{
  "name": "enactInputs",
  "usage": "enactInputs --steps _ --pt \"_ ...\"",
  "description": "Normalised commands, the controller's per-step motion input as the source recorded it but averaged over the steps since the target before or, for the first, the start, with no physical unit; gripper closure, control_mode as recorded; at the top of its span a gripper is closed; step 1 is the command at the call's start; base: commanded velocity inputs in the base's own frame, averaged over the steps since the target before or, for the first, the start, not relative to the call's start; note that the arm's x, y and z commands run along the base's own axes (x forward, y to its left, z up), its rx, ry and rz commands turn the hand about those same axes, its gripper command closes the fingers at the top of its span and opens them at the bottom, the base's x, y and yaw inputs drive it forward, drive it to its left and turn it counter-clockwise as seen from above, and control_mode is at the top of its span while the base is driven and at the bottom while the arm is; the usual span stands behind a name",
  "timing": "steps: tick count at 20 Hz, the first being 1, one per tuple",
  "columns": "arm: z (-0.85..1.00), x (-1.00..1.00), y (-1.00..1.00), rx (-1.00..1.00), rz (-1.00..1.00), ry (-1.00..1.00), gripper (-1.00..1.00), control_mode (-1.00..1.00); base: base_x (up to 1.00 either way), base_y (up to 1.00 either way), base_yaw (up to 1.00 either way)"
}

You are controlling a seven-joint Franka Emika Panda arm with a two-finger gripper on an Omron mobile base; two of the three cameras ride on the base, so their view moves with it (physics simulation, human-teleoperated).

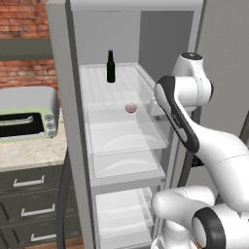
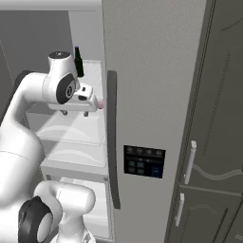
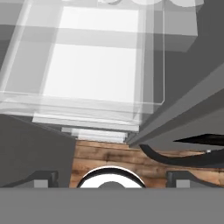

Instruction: Fully open the fridge drawer.

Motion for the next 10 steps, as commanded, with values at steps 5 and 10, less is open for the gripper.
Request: enactInputs --steps 5,10 --pt "-0.02 -0.23 0.00 0.00 0.00 0.00 -1.00 -1.00 0.00 0.00 0.00" --pt "-0.04 -0.19 0.00 0.00 0.00 0.00 -1.00 -1.00 0.00 0.00 0.00"
